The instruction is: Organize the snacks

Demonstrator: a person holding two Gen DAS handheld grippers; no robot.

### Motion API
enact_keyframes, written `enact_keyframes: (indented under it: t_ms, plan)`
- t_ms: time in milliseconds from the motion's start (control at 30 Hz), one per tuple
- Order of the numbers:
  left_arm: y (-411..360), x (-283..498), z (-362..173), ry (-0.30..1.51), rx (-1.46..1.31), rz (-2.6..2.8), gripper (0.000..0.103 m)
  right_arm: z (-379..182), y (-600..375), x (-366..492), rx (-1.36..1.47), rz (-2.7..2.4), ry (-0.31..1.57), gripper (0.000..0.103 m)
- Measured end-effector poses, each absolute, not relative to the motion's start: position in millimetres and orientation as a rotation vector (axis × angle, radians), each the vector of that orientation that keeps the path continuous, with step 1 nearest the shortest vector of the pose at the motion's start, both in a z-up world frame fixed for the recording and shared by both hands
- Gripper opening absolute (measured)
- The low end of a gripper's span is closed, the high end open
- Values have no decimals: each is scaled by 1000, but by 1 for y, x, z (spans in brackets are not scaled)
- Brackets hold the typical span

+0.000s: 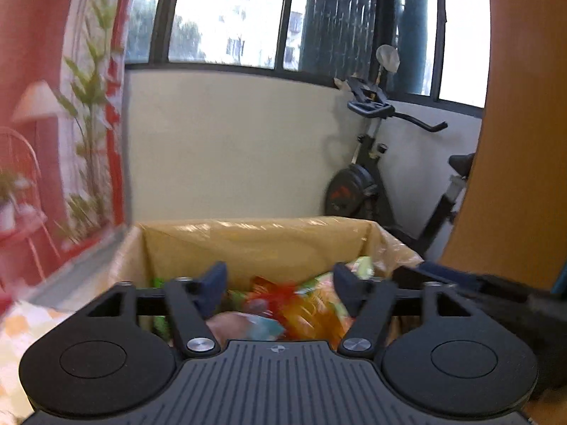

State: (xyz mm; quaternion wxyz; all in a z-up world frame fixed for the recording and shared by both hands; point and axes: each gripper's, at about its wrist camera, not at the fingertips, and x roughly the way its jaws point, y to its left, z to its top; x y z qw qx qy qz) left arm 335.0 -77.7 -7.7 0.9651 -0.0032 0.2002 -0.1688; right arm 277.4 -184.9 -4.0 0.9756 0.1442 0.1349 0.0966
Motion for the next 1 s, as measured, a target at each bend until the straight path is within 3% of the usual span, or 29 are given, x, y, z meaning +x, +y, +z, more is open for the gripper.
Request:
enact_keyframes:
  t_ms: [167,233,300,500,1000]
  plan:
    - [-62,322,5,411,-4,-320,78,6,-186,265,260,170,280,47]
    - [-54,312,10,408,2,-320,88,11,-184,258,241,153,282,58]
    - [-49,304,17,384,12,-314,92,18,-183,251,218,129,292,87]
    - [-32,268,37,326,20,-255,97,40,-179,226,169,89,327,102]
    - [-17,188,58,302,23,-174,98,81,-148,141,175,76,318,103]
